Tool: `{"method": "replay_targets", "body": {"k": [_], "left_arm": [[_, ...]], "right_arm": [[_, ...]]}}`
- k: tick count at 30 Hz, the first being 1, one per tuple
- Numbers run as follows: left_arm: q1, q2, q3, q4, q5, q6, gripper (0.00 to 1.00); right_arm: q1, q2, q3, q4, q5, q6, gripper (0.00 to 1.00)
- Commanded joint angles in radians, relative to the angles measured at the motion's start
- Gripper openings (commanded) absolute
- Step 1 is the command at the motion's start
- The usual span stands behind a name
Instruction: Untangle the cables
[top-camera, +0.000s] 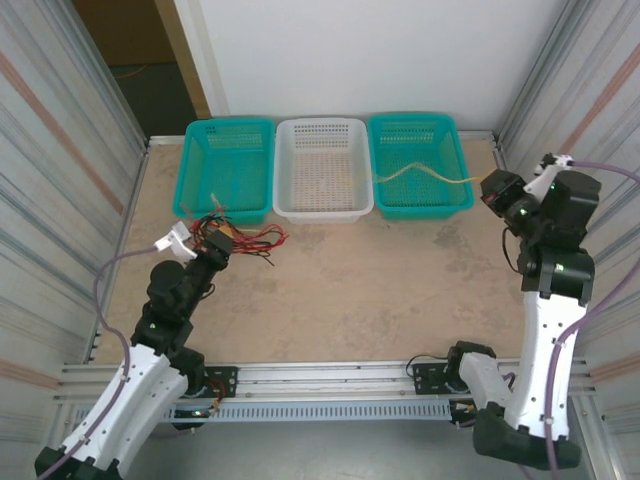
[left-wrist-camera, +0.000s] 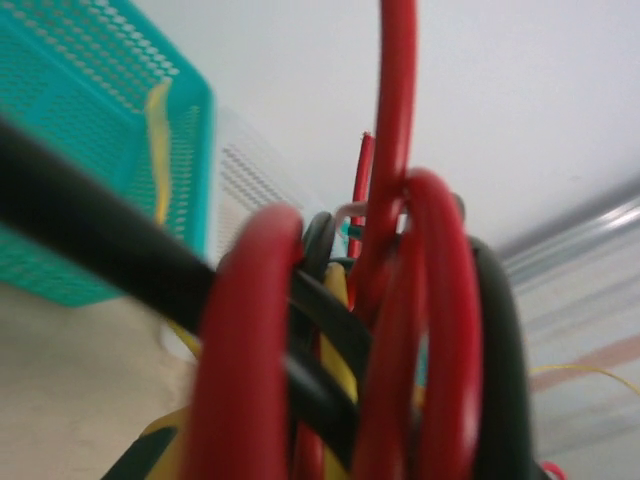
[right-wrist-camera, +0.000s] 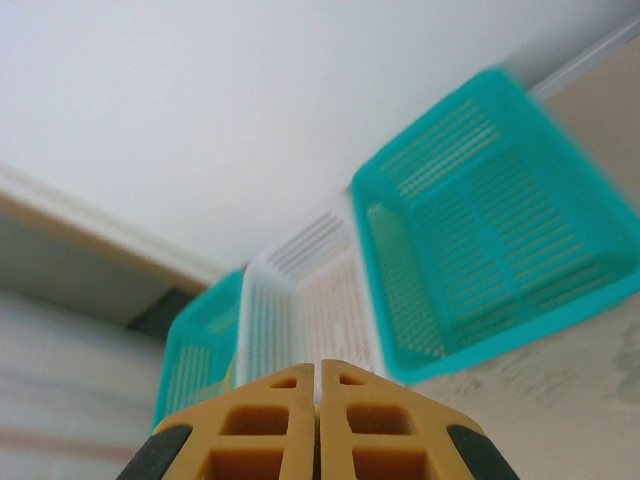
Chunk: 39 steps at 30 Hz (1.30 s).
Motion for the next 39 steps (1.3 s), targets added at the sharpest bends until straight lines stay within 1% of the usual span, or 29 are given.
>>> {"method": "replay_targets", "body": {"k": [1, 3, 8, 10, 12, 15, 17, 21, 22, 25, 26, 27, 28, 29, 30, 31, 33, 34, 36, 39], "left_arm": [[0.015, 0.008, -0.014, -0.075, -0.032, -0.009, 0.0], [0.025, 0.041, -0.011, -0.098, -0.016, -0.015, 0.0], [0.033, 0.175, 0.013, -0.102, 0.124, -0.011, 0.0], [0.017, 0.226, 0.004, -0.057, 0.177, -0.02, 0.0], [-0.022, 0.261, -0.002, -0.032, 0.188, -0.027, 0.0], [-0.102, 0.314, -0.001, 0.002, 0.156, -0.03, 0.0], [-0.166, 0.364, 0.005, 0.044, 0.14, -0.032, 0.0], [-0.263, 0.478, 0.039, 0.106, 0.104, -0.03, 0.0], [-0.283, 0.513, 0.05, 0.125, 0.099, -0.03, 0.0], [-0.313, 0.625, 0.102, 0.16, 0.135, -0.014, 0.0], [-0.322, 0.653, 0.116, 0.165, 0.141, -0.014, 0.03], [-0.333, 0.68, 0.126, 0.178, 0.142, -0.014, 0.17], [-0.344, 0.703, 0.137, 0.175, 0.136, -0.019, 0.38], [-0.35, 0.719, 0.152, 0.154, 0.13, -0.022, 0.52], [-0.352, 0.728, 0.171, 0.127, 0.133, -0.014, 0.61], [-0.352, 0.731, 0.186, 0.103, 0.143, -0.001, 0.69], [-0.352, 0.713, 0.213, 0.043, 0.149, 0.022, 0.8], [-0.351, 0.695, 0.222, 0.016, 0.152, 0.031, 0.88], [-0.351, 0.653, 0.245, -0.055, 0.139, 0.056, 0.98], [-0.344, 0.576, 0.293, -0.207, 0.099, 0.105, 0.99]], "right_arm": [[-0.018, -0.026, 0.047, -0.004, -0.034, 0.009, 0.0], [-0.022, -0.028, 0.065, -0.009, -0.023, 0.006, 0.0], [-0.028, -0.014, 0.149, -0.073, 0.012, -0.046, 0.0], [-0.027, -0.014, 0.179, -0.098, 0.03, -0.066, 0.0], [-0.025, -0.016, 0.201, -0.113, 0.039, -0.074, 0.0], [-0.016, -0.018, 0.209, -0.117, 0.024, -0.073, 0.0], [-0.013, -0.023, 0.208, -0.121, 0.026, -0.077, 0.0], [-0.011, -0.018, 0.212, -0.121, 0.03, -0.083, 0.0], [-0.01, -0.013, 0.216, -0.119, 0.024, -0.08, 0.0], [-0.005, 0.002, 0.226, -0.097, -0.002, -0.069, 0.0], [-0.004, 0.006, 0.23, -0.09, -0.009, -0.067, 0.0], [-0.002, 0.01, 0.235, -0.085, -0.012, -0.065, 0.0], [-0.002, 0.014, 0.239, -0.081, -0.011, -0.065, 0.0], [-0.001, 0.017, 0.243, -0.079, -0.009, -0.065, 0.0], [-0.002, 0.026, 0.248, -0.076, -0.006, -0.065, 0.0], [-0.002, 0.035, 0.257, -0.074, -0.008, -0.065, 0.0], [-0.002, 0.057, 0.278, -0.065, -0.016, -0.061, 0.0], [-0.001, 0.072, 0.289, -0.057, -0.018, -0.059, 0.0], [0.0, 0.1, 0.304, -0.03, -0.021, -0.052, 0.0], [0.001, 0.164, 0.304, 0.047, -0.02, -0.034, 0.0]]}}
